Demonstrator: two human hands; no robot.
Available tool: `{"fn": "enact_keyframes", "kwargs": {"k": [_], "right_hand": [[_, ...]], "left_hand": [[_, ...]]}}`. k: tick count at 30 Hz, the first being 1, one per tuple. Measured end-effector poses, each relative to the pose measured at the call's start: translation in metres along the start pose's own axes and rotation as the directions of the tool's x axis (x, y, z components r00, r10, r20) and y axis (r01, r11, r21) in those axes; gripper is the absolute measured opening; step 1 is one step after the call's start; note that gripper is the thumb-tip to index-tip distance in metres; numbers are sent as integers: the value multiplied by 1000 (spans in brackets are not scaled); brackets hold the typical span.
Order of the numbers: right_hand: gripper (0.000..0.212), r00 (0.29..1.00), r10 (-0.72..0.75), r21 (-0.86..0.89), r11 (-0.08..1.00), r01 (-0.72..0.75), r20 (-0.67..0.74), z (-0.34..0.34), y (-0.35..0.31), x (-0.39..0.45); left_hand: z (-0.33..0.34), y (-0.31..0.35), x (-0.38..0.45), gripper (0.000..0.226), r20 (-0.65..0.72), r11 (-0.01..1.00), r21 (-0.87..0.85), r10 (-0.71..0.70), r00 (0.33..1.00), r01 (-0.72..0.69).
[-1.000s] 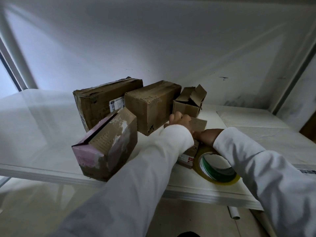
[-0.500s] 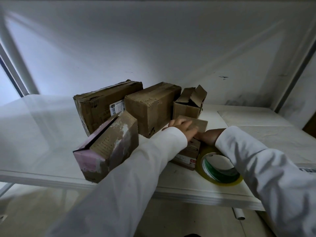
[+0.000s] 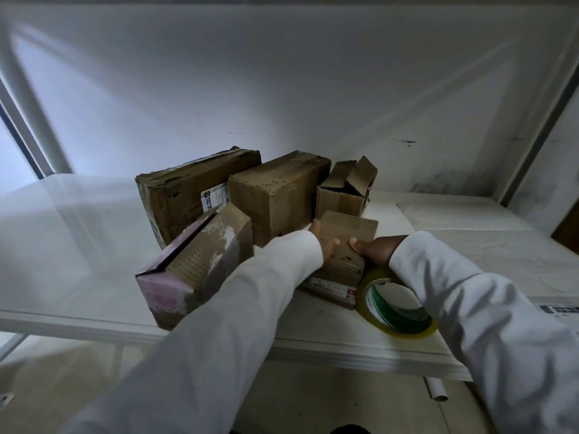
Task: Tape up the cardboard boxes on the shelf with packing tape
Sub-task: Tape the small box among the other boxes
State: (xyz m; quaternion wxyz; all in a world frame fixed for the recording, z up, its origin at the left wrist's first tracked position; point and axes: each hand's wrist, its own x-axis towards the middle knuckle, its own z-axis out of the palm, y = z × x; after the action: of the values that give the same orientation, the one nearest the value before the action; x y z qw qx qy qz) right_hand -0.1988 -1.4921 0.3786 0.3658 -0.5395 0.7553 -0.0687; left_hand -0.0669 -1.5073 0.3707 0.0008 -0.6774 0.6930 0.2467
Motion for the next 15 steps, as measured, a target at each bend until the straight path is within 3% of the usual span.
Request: {"fn": "enact_keyframes", "kwargs": {"k": [4,9,13,15], "right_hand": [[61,999,32,56,998,-32,0,2,-4,-3],[60,999,18,26,1000,-17,-33,0,-1,-2],[61,999,44,109,993,-42,-23,2,0,-5],[63,998,42,108,993,-37,-42,3,-1,-6]], "left_hand": [[18,34,-1,71,-79,985,149,-80,994,91],[27,32,5,71,-119,999,28,-19,993,22],[4,12,3,77,-126,976,181,-102,987,124],[2,13,2,82,-190,953,278,-67,980,119]]}}
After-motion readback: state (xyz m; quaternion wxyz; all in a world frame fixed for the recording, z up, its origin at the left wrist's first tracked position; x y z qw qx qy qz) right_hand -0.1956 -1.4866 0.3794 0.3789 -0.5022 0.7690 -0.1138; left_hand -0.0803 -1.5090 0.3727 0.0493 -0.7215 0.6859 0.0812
